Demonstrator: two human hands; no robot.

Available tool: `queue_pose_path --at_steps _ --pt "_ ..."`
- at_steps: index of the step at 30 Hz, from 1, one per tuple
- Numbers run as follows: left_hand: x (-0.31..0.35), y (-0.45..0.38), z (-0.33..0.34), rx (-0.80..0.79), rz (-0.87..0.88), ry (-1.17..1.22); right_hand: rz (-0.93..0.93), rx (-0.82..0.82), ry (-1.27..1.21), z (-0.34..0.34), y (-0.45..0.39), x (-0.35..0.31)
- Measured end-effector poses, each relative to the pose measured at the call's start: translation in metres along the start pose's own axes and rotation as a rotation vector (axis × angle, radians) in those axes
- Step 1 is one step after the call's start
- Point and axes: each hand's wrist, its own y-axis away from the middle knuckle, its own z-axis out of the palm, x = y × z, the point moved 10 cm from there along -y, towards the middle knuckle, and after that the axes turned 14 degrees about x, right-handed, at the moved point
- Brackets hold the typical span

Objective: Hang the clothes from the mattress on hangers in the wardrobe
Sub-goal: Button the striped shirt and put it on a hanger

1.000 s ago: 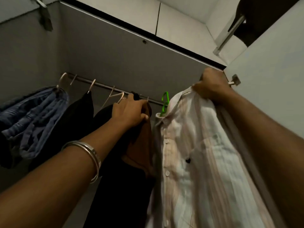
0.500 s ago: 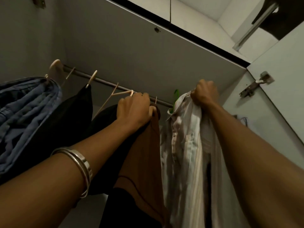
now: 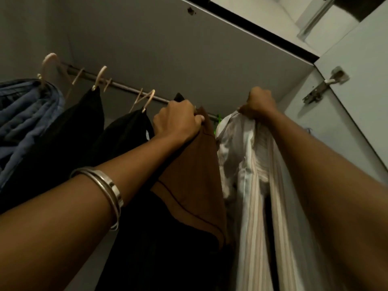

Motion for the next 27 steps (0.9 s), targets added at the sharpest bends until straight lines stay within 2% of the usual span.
queue_pose_path --at_steps 6,11,13,15,18,22,25,27 --pt "-0.002 0.006 0.001 -0.078 -0.178 0.058 0.078 -0.124 -0.114 -0.02 0.02 0.012" --pt "-0.002 0.029 -0.005 -0.235 -0.358 0.063 0.349 -0.379 -0.24 -0.031 0.065 0.03" --pt "-0.007 0.033 -0.012 -0.241 -0.484 0.187 0.414 -0.402 -0.308 -0.042 0.082 0.037" --pt "-0.007 0.034 -0.025 -0.202 -0.579 0.404 0.397 -0.328 -0.404 -0.058 0.088 0.04" --pt "0.006 0.05 -0.051 -0.267 -0.568 0.514 0.383 -0.352 -0.527 -0.082 0.126 0.043" --pt "0.014 0.106 -0.085 -0.365 -0.512 0.394 0.358 -0.484 -0.451 -0.093 0.211 0.055" --pt "0.012 0.161 -0.119 -0.36 -0.547 0.342 0.31 -0.48 -0.46 -0.116 0.287 0.066" --pt "0.013 0.197 -0.148 -0.354 -0.555 0.327 0.357 -0.427 -0.485 -0.136 0.34 0.08"
